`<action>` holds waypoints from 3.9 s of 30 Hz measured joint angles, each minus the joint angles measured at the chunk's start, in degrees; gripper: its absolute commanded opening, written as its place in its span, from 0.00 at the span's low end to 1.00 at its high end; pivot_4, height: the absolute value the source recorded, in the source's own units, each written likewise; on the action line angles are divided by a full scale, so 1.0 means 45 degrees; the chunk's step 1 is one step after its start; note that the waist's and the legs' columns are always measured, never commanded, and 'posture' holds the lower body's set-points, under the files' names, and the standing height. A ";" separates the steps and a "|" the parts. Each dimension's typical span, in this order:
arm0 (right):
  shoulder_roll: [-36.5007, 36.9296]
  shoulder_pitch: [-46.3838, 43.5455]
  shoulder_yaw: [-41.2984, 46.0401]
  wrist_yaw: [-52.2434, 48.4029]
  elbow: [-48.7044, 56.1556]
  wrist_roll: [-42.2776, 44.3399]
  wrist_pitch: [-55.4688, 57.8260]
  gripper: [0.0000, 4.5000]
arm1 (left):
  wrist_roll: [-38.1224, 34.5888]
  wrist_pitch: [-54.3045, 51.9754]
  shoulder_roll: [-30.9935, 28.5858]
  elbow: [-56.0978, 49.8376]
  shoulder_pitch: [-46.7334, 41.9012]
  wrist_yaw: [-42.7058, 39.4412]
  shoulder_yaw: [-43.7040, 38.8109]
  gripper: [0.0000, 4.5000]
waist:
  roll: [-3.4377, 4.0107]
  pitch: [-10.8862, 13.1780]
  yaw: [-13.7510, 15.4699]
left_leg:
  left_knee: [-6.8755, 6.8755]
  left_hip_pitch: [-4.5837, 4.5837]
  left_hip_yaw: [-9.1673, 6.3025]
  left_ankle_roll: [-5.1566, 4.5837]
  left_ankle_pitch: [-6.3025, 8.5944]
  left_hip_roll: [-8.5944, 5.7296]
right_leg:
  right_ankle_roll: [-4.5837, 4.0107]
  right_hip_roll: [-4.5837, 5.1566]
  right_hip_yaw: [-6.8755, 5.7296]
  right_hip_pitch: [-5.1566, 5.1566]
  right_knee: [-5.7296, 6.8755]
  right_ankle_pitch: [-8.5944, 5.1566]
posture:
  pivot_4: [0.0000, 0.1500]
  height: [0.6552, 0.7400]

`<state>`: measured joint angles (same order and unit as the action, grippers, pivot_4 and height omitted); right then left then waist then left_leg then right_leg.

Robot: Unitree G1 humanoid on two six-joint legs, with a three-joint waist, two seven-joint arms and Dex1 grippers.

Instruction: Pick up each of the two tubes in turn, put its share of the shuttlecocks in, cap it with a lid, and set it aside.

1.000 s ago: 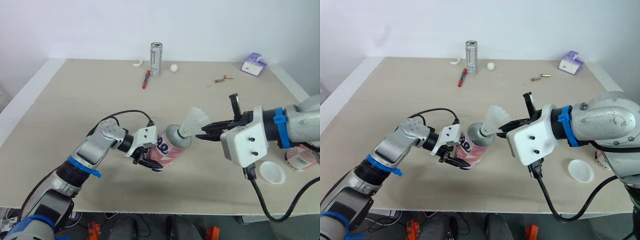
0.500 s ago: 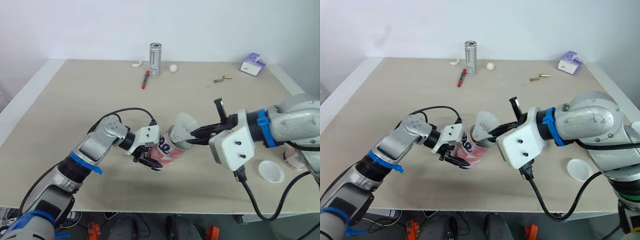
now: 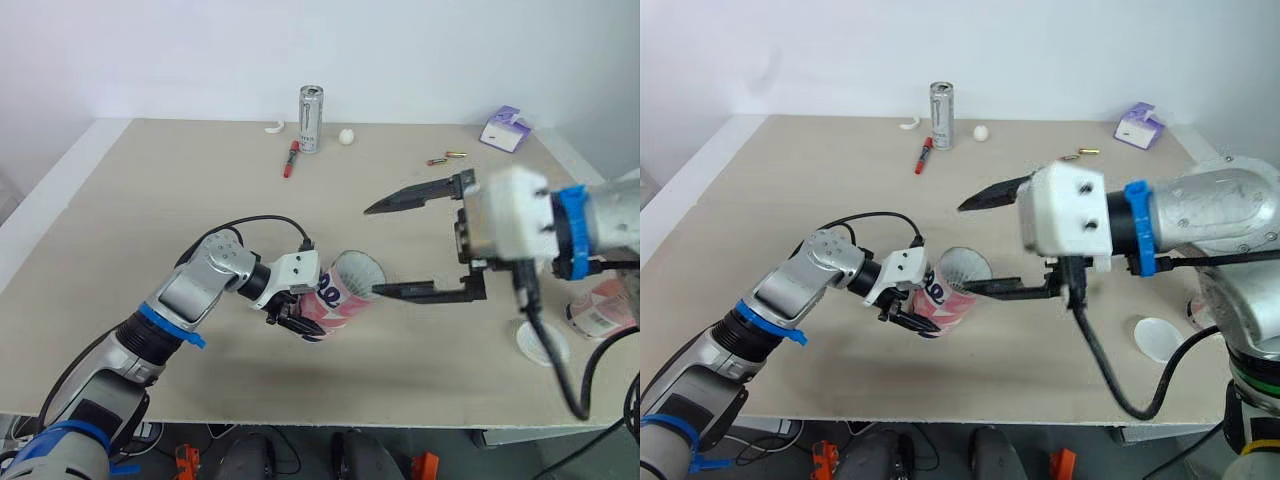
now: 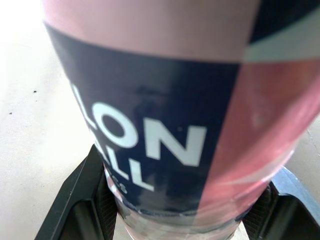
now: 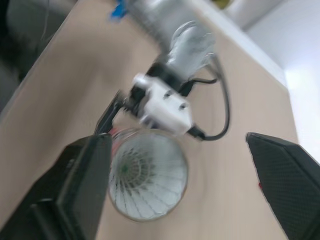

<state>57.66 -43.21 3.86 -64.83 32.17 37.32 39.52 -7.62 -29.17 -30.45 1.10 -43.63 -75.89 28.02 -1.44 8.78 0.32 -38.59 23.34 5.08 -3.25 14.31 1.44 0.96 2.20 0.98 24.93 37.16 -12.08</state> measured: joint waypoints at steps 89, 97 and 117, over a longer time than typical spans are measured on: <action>0.2094 0.5880 0.1351 -0.1071 -0.2807 -0.3283 0.0208 0.01 | -0.0457 0.5203 0.3476 0.3028 0.3019 0.2513 -0.2522 0.59 | 0.0002 -0.0022 0.0097 | -0.0037 0.0197 -0.0061 0.0013 -0.0109 -0.0069 | 0.0079 0.0240 -0.0332 0.0045 -0.0082 0.0096 | 1.00 1.00; 0.3944 0.6916 0.1353 -0.1958 -0.4497 -0.3662 -0.0094 0.55 | -0.0468 0.5334 0.3437 0.3035 0.3027 0.2295 -0.2473 0.59 | 0.0008 -0.0026 0.0095 | -0.0033 0.0192 -0.0064 -0.0011 -0.0086 -0.0070 | 0.0072 0.0241 -0.0338 0.0035 -0.0097 0.0079 | 1.00 1.00; 0.3976 1.1726 0.3907 -0.1466 -0.3303 -0.4376 0.2057 0.98 | -0.0555 0.5231 0.3385 0.3110 0.2973 0.1933 -0.2380 0.59 | 0.0062 -0.0065 0.0100 | -0.0025 0.0155 -0.0118 -0.0017 -0.0031 -0.0080 | 0.0192 0.0218 -0.0353 -0.0024 -0.0094 -0.0005 | 1.00 1.00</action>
<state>75.56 9.56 21.44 -71.43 17.31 17.63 48.78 -10.12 -5.63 -15.22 15.09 -30.25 -67.19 17.31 -1.16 8.49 0.77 -38.70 24.04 4.55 -3.33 14.17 1.08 1.82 3.18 -0.61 24.82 36.73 -12.10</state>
